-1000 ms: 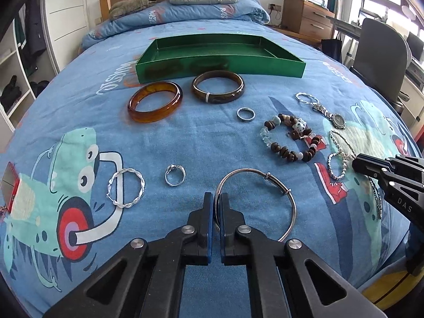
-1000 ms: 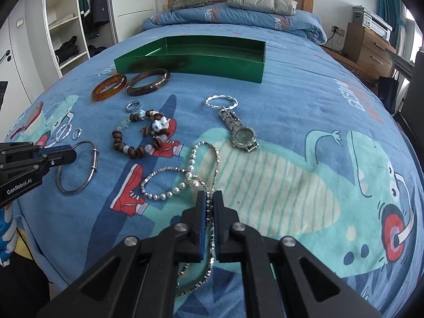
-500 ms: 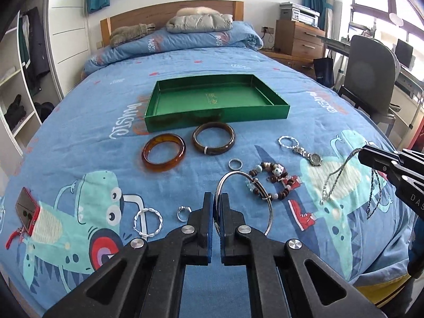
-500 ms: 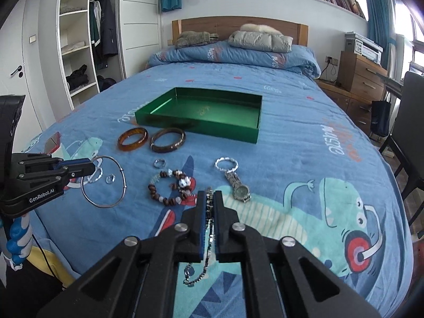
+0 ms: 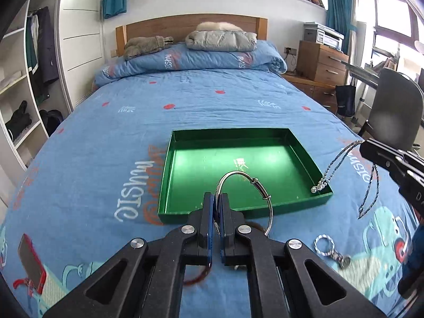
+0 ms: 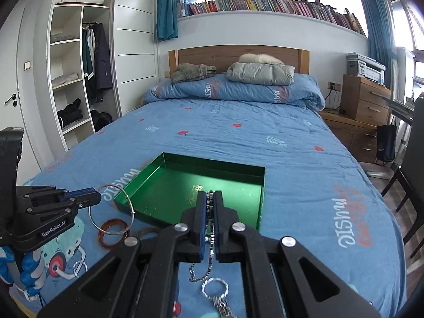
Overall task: Organize jewelry
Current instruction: 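Carry the silver bangle and chain necklace into the green tray and release both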
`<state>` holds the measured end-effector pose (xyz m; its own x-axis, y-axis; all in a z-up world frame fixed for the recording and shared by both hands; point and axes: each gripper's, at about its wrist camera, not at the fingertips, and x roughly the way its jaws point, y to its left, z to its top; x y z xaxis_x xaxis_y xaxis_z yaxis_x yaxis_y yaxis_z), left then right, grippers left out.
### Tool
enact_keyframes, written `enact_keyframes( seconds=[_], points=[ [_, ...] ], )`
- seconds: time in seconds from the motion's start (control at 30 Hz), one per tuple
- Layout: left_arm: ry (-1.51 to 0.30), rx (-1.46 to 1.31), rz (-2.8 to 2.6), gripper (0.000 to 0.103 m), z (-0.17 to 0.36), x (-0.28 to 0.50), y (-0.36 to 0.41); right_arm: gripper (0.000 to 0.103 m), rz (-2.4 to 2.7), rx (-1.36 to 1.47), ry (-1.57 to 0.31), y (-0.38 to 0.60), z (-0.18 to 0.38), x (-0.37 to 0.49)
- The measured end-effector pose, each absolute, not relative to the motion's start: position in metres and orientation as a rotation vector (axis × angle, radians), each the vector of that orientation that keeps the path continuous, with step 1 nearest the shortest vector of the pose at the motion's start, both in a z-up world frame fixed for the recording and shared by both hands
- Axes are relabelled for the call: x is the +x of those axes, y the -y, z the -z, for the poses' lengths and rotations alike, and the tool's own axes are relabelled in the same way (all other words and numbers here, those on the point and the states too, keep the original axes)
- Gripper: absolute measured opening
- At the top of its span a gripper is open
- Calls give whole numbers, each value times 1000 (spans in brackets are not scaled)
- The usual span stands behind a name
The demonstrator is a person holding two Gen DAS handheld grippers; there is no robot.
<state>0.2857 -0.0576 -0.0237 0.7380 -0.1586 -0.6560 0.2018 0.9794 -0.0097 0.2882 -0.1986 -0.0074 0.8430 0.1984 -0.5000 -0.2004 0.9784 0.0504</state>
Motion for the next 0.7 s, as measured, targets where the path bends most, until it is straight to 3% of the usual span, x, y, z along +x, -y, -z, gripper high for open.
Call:
enact_keyframes(
  seconds=[0.3,0.6,0.67,0.7],
  points=[
    [-865,56,136,4,88,388,63,4,-131,-10,-732,208,94,386],
    [-948,78,96,4,122,405,51,6,-92,-24,-882,219,135,407],
    [-955,64,109,13,121,404,48,11,-80,-16,-900,221,136,406],
    [-950,51,117,23,118,403,47,17,-76,-14,-896,222,133,404]
  ],
)
